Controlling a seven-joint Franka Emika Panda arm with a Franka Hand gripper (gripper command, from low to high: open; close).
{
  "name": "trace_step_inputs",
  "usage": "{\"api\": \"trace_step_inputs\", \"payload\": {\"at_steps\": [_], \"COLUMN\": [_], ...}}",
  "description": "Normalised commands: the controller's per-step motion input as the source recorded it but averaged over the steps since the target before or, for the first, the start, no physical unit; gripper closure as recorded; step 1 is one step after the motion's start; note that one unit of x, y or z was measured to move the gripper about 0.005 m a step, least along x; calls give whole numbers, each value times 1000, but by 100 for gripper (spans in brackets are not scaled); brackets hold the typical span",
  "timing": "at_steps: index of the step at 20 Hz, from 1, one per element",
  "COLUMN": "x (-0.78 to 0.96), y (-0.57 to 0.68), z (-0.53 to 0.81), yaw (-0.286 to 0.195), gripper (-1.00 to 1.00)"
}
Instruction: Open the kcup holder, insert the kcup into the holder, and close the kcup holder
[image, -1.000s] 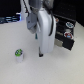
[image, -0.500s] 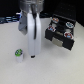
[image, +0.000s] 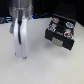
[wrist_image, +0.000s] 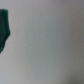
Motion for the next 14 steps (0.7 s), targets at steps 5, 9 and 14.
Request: {"api": "trace_step_inputs", "payload": {"at_steps": [5, 9, 14], "x": [-47, -16, -19], "y": [-508, -222, 79], "z": [-370, -316, -31], "yaw": [-267, -225, -22], "gripper": [-100, -100, -100]}}
